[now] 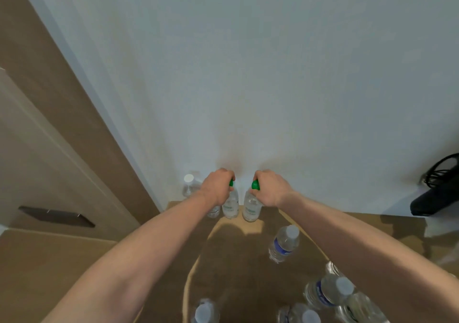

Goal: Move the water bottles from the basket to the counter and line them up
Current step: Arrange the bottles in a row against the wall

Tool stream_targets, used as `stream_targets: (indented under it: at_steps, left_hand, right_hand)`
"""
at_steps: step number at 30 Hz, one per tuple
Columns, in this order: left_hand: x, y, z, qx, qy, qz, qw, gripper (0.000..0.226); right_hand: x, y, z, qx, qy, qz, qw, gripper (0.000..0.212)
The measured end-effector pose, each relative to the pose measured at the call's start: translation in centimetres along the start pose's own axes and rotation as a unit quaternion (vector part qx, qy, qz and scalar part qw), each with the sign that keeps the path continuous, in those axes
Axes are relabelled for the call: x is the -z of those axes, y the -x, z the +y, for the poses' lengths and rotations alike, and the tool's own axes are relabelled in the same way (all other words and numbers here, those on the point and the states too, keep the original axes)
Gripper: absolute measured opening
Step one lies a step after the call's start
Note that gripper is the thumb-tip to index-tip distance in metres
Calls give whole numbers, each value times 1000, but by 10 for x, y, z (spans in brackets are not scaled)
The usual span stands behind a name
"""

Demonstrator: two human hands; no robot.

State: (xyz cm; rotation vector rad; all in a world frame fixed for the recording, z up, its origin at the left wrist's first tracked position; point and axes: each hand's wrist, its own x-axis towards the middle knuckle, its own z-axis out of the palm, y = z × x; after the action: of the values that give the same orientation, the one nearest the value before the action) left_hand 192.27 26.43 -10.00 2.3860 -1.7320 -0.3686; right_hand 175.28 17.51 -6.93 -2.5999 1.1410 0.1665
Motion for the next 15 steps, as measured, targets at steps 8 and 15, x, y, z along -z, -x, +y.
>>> stream_targets:
  at_steps: [8, 15]
  left_hand:
    - [-1, -8, -2, -17, 19, -6, 1000, 34]
    - [4, 25, -2, 6, 50, 4, 999, 48]
  right_hand:
    - [-18, -27, -6, 8, 11, -18, 1000, 38]
    - [-13, -22, 3, -2, -26, -14, 1000, 43]
